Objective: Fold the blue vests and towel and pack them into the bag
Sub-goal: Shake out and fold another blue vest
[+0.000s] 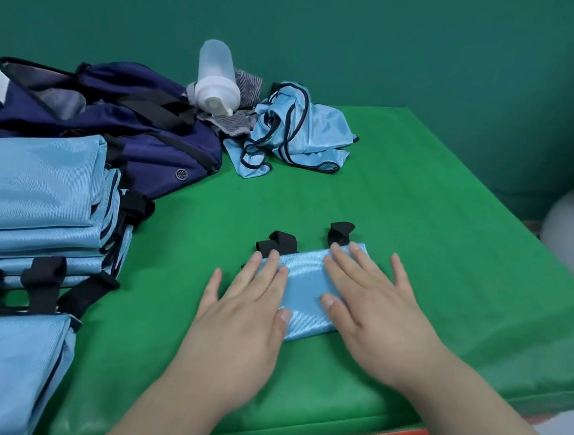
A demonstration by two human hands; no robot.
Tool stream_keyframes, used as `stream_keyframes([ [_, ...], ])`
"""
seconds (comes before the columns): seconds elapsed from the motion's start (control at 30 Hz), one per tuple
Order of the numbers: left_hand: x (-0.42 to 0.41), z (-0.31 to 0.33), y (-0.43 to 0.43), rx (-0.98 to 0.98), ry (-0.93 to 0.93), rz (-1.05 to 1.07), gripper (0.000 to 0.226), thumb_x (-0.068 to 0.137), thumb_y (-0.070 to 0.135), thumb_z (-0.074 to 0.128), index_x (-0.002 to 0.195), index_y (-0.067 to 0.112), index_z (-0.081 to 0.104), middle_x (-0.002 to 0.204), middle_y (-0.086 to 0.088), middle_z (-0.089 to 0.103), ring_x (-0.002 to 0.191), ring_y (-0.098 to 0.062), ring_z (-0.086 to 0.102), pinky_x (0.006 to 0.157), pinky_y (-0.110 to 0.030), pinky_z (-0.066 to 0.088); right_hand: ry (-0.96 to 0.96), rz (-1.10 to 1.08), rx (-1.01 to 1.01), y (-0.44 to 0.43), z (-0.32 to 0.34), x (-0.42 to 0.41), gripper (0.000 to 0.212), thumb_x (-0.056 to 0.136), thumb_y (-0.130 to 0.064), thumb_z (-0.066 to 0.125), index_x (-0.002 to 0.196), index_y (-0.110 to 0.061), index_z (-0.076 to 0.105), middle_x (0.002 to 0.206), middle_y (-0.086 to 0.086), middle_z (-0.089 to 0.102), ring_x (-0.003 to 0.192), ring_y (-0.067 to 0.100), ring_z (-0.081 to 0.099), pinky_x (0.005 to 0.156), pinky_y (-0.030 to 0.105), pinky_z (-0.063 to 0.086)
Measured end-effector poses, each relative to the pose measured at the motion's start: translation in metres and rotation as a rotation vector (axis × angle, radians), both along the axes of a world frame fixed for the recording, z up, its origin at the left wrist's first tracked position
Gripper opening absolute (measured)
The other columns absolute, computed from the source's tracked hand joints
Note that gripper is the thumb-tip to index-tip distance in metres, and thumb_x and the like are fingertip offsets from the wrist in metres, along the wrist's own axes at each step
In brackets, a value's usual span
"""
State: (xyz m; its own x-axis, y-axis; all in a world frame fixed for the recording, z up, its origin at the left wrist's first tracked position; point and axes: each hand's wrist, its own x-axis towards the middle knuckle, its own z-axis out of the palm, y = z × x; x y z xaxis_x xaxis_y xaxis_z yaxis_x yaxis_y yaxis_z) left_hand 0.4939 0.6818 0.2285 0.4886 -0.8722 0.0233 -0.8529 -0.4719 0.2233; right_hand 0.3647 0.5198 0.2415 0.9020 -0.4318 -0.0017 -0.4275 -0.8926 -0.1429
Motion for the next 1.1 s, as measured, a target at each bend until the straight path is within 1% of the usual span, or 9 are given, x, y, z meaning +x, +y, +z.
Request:
stream_keyframes([
  [0.13, -0.001, 0.011, 0.005, 0.031, -0.018, 0.049, 0.082, 0.081, 0.054, -0.015, 0.158, 0.031, 0.003, 0.162, 0.015, -0.023, 0.147, -0.005, -0.025, 0.122, -0.044, -0.008, -0.017, -0.062, 0.091, -0.002, 0.006, -0.004, 0.084, 0.084, -0.066, -0.008, 0.159, -0.033, 0.01, 0.163, -0.017, -0.018, 0.148, 0.005, -0.026, 0.122, 0.047, -0.012],
  [0.3, -0.008, 0.009, -0.001, -0.101, 0.011, 0.042, 0.06, 0.098, 0.051, 0.012, 0.15, 0.031, 0.036, 0.166, 0.005, 0.01, 0.153, -0.014, 0.002, 0.122, -0.049, 0.011, -0.03, 0.005, -0.014, 0.016, 0.011, 0.006, 0.071, 0.092, -0.057, -0.006, 0.156, -0.037, 0.015, 0.167, -0.003, -0.012, 0.149, 0.019, -0.028, 0.12, 0.058, -0.01],
  [0.4, -0.006, 0.003, -0.002, -0.036, 0.007, 0.091, 0.072, 0.09, 0.057, -0.005, 0.155, 0.039, 0.021, 0.167, 0.005, -0.006, 0.153, -0.017, -0.003, 0.123, -0.05, 0.006, 0.019, -0.076, 0.025, 0.01, 0.004, 0.006, 0.074, 0.089, -0.061, -0.01, 0.157, -0.038, 0.009, 0.166, -0.003, -0.018, 0.149, 0.021, -0.028, 0.121, 0.057, -0.009],
  [0.47, -0.002, 0.002, 0.001, -0.029, 0.001, 0.148, 0.075, 0.085, 0.056, -0.01, 0.155, 0.043, 0.015, 0.166, 0.002, -0.01, 0.153, -0.019, -0.004, 0.123, -0.049, 0.003, 0.012, -0.175, 0.086, -0.001, 0.003, 0.001, 0.063, 0.096, -0.06, -0.001, 0.156, -0.043, 0.009, 0.165, -0.002, -0.019, 0.15, 0.02, -0.026, 0.121, 0.055, -0.008],
  [0.6, 0.001, 0.01, 0.006, -0.025, 0.01, 0.221, 0.073, 0.085, 0.055, -0.007, 0.153, 0.048, 0.018, 0.162, 0.0, 0.022, 0.151, -0.022, 0.014, 0.123, -0.048, 0.008, -0.053, -0.234, 0.257, -0.013, 0.007, -0.004, 0.048, 0.102, -0.053, 0.018, 0.149, -0.057, 0.023, 0.168, -0.002, 0.002, 0.153, 0.014, -0.013, 0.122, 0.052, -0.008],
  [0.67, 0.002, 0.01, 0.006, -0.053, 0.012, 0.224, 0.065, 0.09, 0.054, 0.007, 0.152, 0.045, 0.027, 0.149, 0.006, 0.041, 0.145, -0.019, 0.028, 0.122, -0.047, 0.015, -0.122, -0.238, 0.309, -0.016, 0.009, -0.004, 0.044, 0.103, -0.049, 0.025, 0.145, -0.056, 0.035, 0.163, -0.006, 0.025, 0.154, 0.012, 0.001, 0.122, 0.052, -0.006],
  [0.77, 0.005, 0.01, 0.005, -0.112, 0.027, 0.226, 0.06, 0.09, 0.053, 0.025, 0.144, 0.039, 0.047, 0.123, 0.008, 0.058, 0.125, -0.019, 0.046, 0.116, -0.045, 0.03, -0.257, -0.269, 0.399, -0.019, 0.011, -0.003, 0.035, 0.104, -0.038, 0.041, 0.134, -0.049, 0.055, 0.135, -0.018, 0.056, 0.15, 0.006, 0.019, 0.123, 0.052, -0.002],
  [0.97, 0.008, 0.015, 0.002, -0.238, 0.162, 0.274, 0.043, 0.096, 0.045, 0.052, 0.139, 0.048, 0.048, 0.116, 0.026, 0.047, 0.119, -0.003, 0.037, 0.103, -0.024, 0.013, -0.29, -0.315, 0.407, -0.018, 0.013, -0.001, 0.035, 0.098, -0.03, 0.056, 0.129, -0.045, 0.061, 0.143, -0.008, 0.053, 0.14, 0.0, 0.033, 0.124, 0.046, -0.003],
  [1.1, 0.005, 0.017, 0.002, -0.383, 0.318, 0.289, 0.042, 0.091, 0.033, 0.064, 0.131, 0.046, 0.058, 0.106, 0.028, 0.054, 0.069, 0.0, 0.044, 0.099, -0.035, 0.042, -0.35, -0.306, 0.414, -0.02, 0.011, -0.001, 0.034, 0.095, -0.026, 0.06, 0.126, -0.041, 0.065, 0.131, -0.012, 0.059, 0.123, 0.001, 0.048, 0.125, 0.043, 0.004],
])
